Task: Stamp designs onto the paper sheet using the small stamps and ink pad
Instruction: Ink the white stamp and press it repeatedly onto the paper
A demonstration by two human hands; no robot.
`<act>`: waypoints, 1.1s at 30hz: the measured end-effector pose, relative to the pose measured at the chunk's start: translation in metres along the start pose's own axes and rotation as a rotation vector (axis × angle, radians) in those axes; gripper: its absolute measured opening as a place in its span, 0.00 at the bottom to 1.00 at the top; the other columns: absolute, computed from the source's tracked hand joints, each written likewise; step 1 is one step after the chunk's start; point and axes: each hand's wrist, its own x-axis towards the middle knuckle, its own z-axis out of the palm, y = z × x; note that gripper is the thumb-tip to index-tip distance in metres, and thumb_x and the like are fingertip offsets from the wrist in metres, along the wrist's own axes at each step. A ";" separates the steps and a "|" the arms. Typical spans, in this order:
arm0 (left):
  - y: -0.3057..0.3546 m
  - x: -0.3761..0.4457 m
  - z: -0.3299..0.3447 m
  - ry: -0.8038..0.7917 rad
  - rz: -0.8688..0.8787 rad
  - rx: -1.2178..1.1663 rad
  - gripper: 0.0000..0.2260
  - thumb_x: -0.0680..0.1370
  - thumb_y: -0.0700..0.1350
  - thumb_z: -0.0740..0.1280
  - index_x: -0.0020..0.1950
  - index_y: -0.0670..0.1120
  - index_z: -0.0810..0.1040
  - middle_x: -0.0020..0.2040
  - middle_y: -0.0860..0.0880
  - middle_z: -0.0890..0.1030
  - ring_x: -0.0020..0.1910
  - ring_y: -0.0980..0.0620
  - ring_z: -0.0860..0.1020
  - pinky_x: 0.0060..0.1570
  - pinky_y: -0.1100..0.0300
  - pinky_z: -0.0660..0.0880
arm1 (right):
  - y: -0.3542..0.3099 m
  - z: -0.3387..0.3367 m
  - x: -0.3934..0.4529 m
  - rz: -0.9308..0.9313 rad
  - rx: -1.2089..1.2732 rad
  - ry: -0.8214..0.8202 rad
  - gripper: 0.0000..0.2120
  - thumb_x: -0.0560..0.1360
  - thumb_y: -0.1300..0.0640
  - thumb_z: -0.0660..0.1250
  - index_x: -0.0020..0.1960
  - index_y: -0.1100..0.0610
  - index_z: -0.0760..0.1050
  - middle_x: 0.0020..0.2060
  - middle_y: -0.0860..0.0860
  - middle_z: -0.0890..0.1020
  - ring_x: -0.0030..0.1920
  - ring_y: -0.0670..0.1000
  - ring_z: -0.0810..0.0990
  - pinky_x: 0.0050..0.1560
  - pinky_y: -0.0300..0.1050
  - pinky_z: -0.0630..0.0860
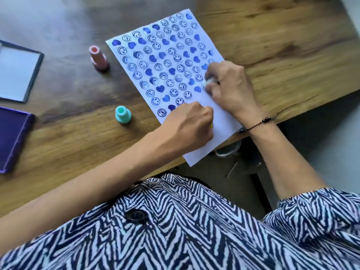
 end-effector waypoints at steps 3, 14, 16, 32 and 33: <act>-0.003 -0.002 0.000 0.035 0.007 -0.059 0.10 0.75 0.42 0.57 0.42 0.36 0.72 0.41 0.36 0.79 0.39 0.37 0.74 0.34 0.53 0.64 | 0.010 -0.018 -0.008 0.247 0.458 0.174 0.03 0.69 0.64 0.65 0.41 0.60 0.77 0.33 0.49 0.81 0.35 0.52 0.81 0.43 0.57 0.81; -0.017 -0.023 -0.019 0.190 -0.272 -1.112 0.07 0.74 0.43 0.66 0.49 0.42 0.78 0.40 0.49 0.79 0.42 0.54 0.76 0.53 0.53 0.75 | -0.027 -0.032 -0.062 0.345 1.076 0.128 0.05 0.71 0.65 0.70 0.41 0.56 0.78 0.31 0.47 0.80 0.31 0.47 0.80 0.38 0.40 0.81; -0.018 -0.026 -0.022 0.222 -0.284 -1.229 0.05 0.74 0.40 0.66 0.48 0.43 0.78 0.39 0.48 0.78 0.41 0.53 0.76 0.51 0.54 0.76 | -0.038 -0.031 -0.064 0.294 1.062 0.109 0.04 0.71 0.63 0.70 0.42 0.56 0.78 0.32 0.46 0.81 0.33 0.47 0.81 0.38 0.40 0.81; -0.048 -0.049 -0.059 0.399 -0.341 -1.031 0.10 0.73 0.43 0.67 0.45 0.35 0.76 0.38 0.41 0.76 0.38 0.49 0.72 0.41 0.53 0.70 | -0.093 -0.015 -0.028 0.069 0.997 0.118 0.03 0.71 0.58 0.68 0.41 0.51 0.77 0.33 0.48 0.81 0.34 0.49 0.83 0.37 0.41 0.81; -0.062 -0.063 -0.068 0.466 -0.436 -0.939 0.11 0.74 0.43 0.67 0.47 0.35 0.76 0.40 0.40 0.76 0.39 0.48 0.71 0.42 0.50 0.70 | -0.109 -0.006 -0.016 0.002 0.960 0.032 0.02 0.71 0.59 0.68 0.41 0.53 0.77 0.33 0.50 0.81 0.34 0.50 0.83 0.37 0.44 0.81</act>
